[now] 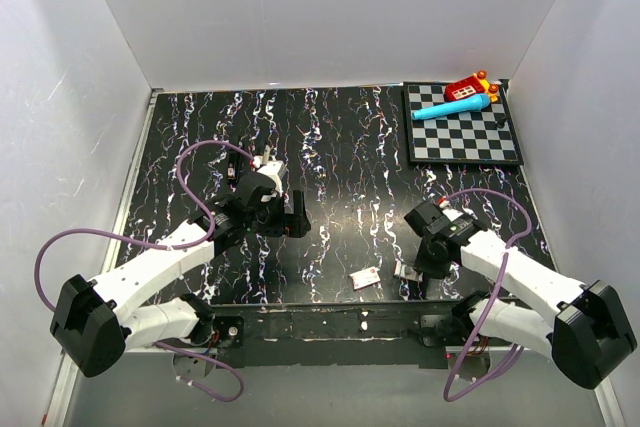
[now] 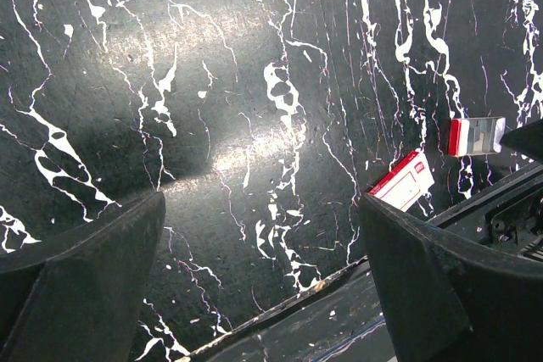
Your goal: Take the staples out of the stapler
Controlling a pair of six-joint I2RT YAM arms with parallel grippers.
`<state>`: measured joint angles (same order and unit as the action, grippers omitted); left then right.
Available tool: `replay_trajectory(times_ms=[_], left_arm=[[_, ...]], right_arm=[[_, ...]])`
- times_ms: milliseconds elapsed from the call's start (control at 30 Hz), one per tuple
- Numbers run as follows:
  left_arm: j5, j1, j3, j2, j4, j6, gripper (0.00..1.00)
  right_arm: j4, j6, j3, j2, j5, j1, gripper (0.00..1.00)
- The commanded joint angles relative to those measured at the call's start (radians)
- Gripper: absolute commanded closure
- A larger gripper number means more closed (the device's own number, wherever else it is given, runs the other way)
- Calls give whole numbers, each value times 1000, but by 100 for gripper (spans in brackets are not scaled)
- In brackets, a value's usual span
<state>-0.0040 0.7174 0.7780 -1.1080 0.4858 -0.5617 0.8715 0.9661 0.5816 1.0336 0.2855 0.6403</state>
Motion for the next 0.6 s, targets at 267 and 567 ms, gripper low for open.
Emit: replay_trajectory(times_ms=[267,567], left_arm=[[-17,4,-5,8,-13,2,2],[-17,4,-6,8,-13,3,2]], right_arm=[[-37,5,20,45,11,-5,68],[-54,0,15,68,1,-5,71]])
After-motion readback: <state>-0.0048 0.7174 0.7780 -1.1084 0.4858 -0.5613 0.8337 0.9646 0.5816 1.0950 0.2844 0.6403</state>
